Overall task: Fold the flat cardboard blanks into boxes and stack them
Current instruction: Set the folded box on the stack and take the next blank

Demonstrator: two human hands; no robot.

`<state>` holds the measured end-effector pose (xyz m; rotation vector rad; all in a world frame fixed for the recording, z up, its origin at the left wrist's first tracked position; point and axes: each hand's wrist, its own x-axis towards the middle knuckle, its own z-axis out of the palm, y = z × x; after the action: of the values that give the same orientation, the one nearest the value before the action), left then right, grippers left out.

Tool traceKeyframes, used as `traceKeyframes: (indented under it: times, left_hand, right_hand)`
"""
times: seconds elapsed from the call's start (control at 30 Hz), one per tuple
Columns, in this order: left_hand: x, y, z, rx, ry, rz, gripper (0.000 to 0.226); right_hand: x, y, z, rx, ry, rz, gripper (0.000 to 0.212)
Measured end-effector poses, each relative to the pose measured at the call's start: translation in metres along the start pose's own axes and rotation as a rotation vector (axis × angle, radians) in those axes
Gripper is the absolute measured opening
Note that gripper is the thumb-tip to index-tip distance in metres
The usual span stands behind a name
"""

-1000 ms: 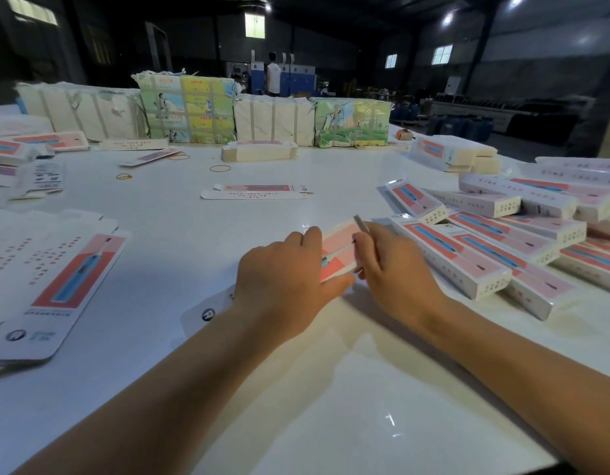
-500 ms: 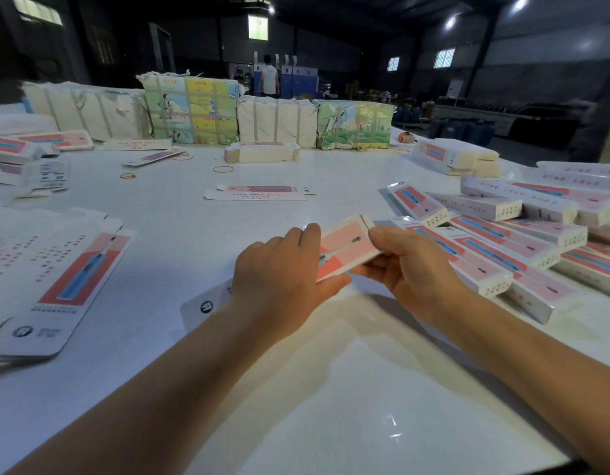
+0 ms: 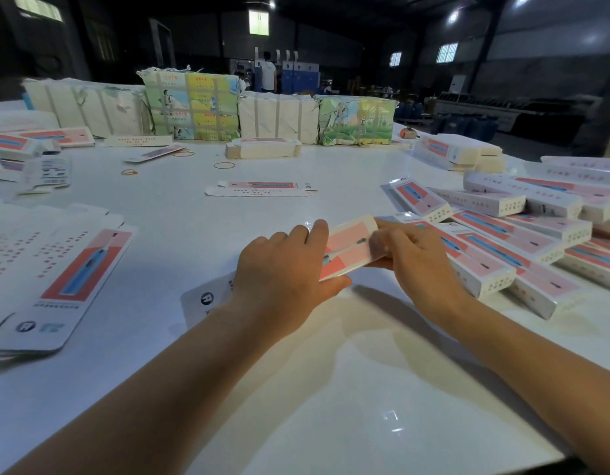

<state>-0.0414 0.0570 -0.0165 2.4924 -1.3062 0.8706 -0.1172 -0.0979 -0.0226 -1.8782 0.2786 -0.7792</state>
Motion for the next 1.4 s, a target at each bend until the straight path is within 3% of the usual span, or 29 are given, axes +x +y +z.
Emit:
traceKeyframes:
  times: [0.23, 0.37, 0.47, 0.6, 0.8, 0.83, 0.97, 1.1, 1.2, 1.27, 1.4]
  left_hand:
    - [0.001, 0.008, 0.001, -0.012, 0.009, -0.026, 0.067]
    - [-0.002, 0.007, 0.005, -0.013, 0.069, -0.013, 0.067]
    - [-0.003, 0.002, 0.010, -0.025, 0.071, 0.001, 0.069]
    - [0.003, -0.005, 0.014, 0.009, 0.036, -0.075, 0.067]
    - [0.004, -0.011, 0.009, 0.080, 0.003, -0.028, 0.067]
    - [0.004, -0.015, 0.006, 0.076, 0.014, -0.025, 0.068]
    - [0.003, -0.026, 0.005, -0.015, 0.111, 0.117, 0.069]
    - [0.000, -0.035, 0.030, -0.152, 0.045, 0.102, 0.073]
    - [0.003, -0.038, 0.043, -0.121, 0.200, 0.196, 0.080]
    - [0.007, -0.034, 0.044, -0.177, 0.319, 0.215, 0.069]
    - [0.006, -0.015, 0.051, -0.327, 0.319, 0.239, 0.056]
  right_hand:
    - [-0.013, 0.001, 0.008, -0.374, 0.057, -0.235, 0.024]
    - [-0.013, 0.002, 0.005, -0.509, -0.017, -0.302, 0.022]
    - [-0.010, 0.001, 0.003, -0.411, -0.090, -0.246, 0.023]
    - [-0.007, -0.001, 0.010, -0.038, -0.086, -0.024, 0.025]
    - [-0.013, 0.002, 0.008, -0.286, -0.092, -0.153, 0.021]
    - [-0.011, 0.001, 0.007, -0.304, -0.118, -0.169, 0.026]
    - [-0.008, -0.004, 0.002, -0.456, -0.337, -0.371, 0.080]
    - [-0.005, -0.003, -0.007, -0.685, -0.425, -0.543, 0.069]
    - [0.000, -0.002, -0.014, -0.846, -0.376, -0.601, 0.062]
    - [0.016, -0.006, -0.032, -0.931, -0.252, -0.576, 0.058]
    - [0.071, -0.025, -0.113, -0.874, 0.256, -0.380, 0.048]
